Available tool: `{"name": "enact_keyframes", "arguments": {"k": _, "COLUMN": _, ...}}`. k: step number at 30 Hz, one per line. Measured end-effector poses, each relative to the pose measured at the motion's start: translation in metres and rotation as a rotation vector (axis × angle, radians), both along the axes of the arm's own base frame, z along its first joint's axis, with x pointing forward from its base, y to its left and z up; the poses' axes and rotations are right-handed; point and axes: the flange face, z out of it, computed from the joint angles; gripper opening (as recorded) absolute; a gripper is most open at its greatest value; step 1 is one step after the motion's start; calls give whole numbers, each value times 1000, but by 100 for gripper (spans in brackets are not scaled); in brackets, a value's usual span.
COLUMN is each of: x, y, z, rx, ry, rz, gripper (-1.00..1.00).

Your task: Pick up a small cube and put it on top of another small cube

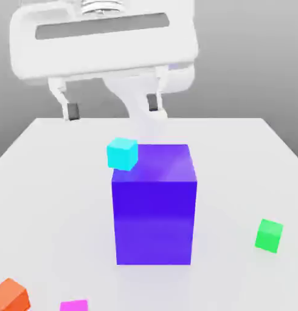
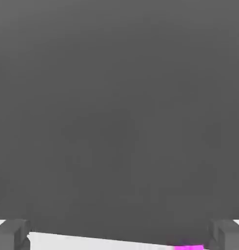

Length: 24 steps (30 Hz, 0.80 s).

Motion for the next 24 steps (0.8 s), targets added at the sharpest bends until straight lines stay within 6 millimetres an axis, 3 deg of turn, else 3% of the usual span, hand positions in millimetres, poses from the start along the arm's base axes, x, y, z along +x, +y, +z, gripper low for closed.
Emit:
{"name": "enact_keyframes", "arguments": {"k": 8, "x": 23, "y": -30, "z": -134, "rx": -39, "ry": 178, "rz": 27, "gripper": 0}}
{"name": "enact_keyframes", "arguments": {"k": 16, "x": 12, "y": -65, "z": -260, "rx": -125, "ry": 347, "rz": 56, "gripper": 0}}
{"name": "enact_keyframes", "arguments": {"k": 20, "x": 10, "y": -69, "z": -321, "rx": -136, "ry": 363, "rz": 61, "gripper": 0}}
{"name": "enact_keyframes", "arguments": {"k": 21, "x": 9, "y": -69, "z": -330, "rx": -136, "ry": 363, "rz": 60, "gripper": -100}}
{"name": "enact_keyframes", "arguments": {"k": 24, "x": 9, "y": -69, "z": -330, "rx": -135, "ry": 364, "rz": 60, "gripper": -100}}
